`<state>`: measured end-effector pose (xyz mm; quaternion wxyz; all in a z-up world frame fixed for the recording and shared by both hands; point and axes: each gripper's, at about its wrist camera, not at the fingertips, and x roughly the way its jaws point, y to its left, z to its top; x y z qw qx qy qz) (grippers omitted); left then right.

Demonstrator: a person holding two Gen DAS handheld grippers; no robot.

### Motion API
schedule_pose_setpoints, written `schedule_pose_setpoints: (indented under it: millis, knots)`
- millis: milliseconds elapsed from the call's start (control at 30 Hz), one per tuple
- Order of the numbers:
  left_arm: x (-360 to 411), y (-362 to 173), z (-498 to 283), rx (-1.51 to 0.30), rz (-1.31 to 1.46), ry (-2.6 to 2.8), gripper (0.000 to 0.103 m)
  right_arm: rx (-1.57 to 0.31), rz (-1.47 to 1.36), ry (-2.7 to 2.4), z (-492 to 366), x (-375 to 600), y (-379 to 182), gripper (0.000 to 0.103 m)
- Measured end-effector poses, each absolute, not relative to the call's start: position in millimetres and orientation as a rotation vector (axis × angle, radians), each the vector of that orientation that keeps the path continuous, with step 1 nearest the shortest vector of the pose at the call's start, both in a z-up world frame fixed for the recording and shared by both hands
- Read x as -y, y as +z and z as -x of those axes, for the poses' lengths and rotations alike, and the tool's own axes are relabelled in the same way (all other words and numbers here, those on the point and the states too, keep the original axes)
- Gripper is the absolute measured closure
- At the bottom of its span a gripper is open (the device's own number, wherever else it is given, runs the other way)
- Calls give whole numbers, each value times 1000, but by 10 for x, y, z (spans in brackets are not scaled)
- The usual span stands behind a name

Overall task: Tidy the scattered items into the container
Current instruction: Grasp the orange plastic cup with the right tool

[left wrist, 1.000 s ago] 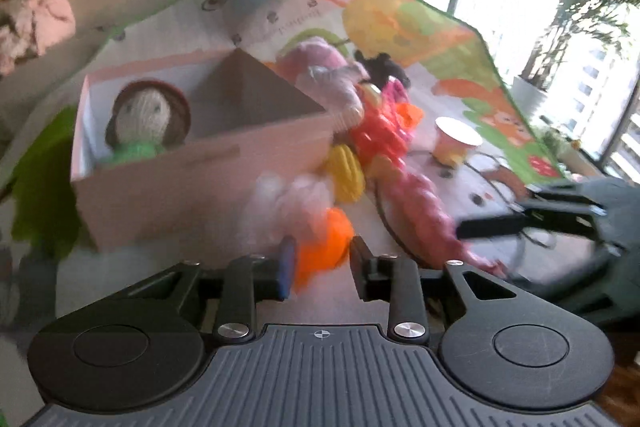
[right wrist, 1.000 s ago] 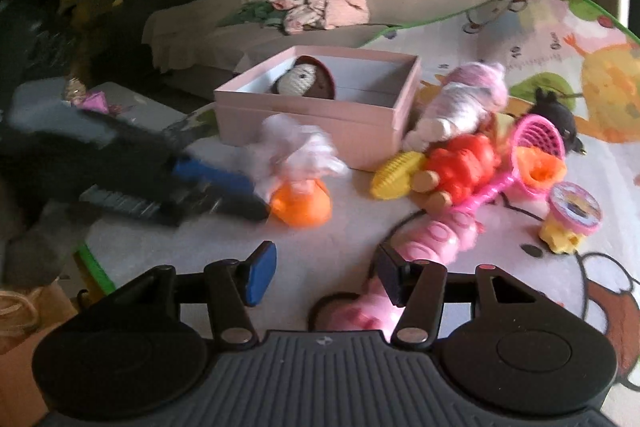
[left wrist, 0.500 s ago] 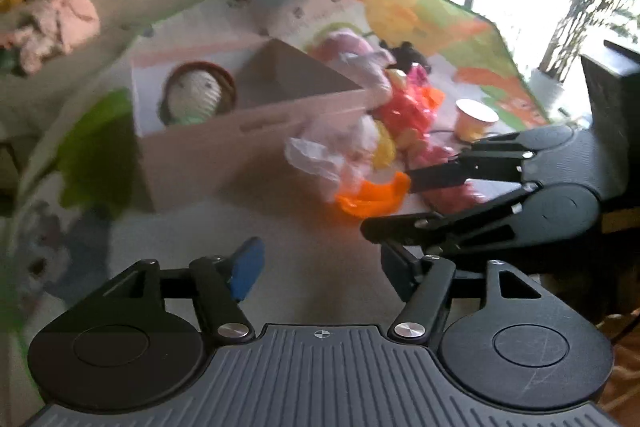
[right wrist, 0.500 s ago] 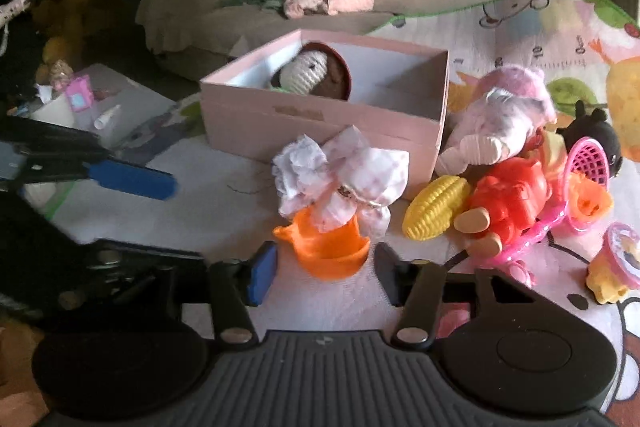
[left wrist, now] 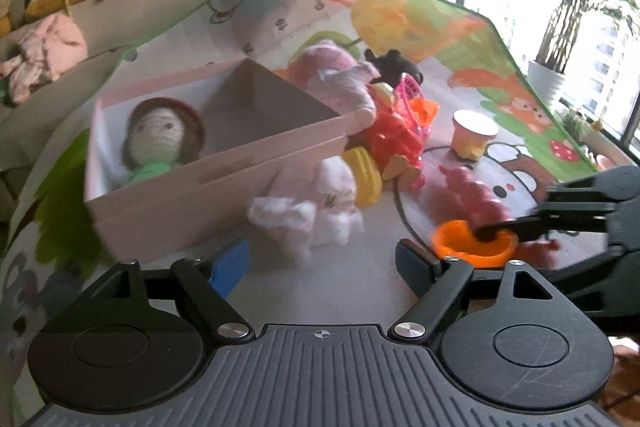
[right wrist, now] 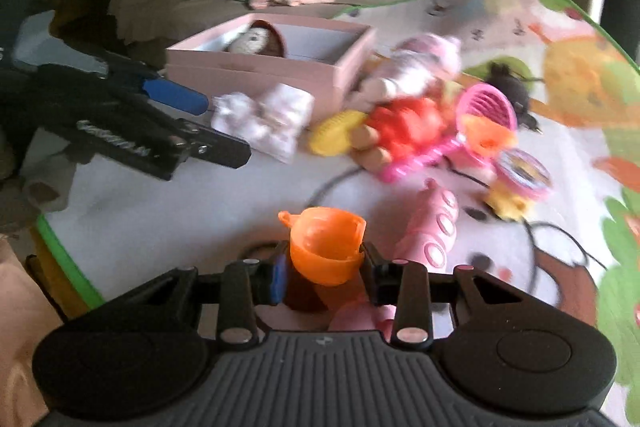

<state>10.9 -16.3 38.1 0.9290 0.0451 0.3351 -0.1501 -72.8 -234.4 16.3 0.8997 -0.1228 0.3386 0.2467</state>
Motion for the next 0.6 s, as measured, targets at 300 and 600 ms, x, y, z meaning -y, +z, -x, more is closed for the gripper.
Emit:
schedule_pose_setpoints:
  millis: [300, 600]
  knots:
    - [377, 205, -369, -706, -158, -279, 67, -695, 231, 515, 686, 2342, 112, 67]
    - [-47, 311, 265, -799, -116, -339, 76, -695, 247, 538, 735, 2235, 119, 67]
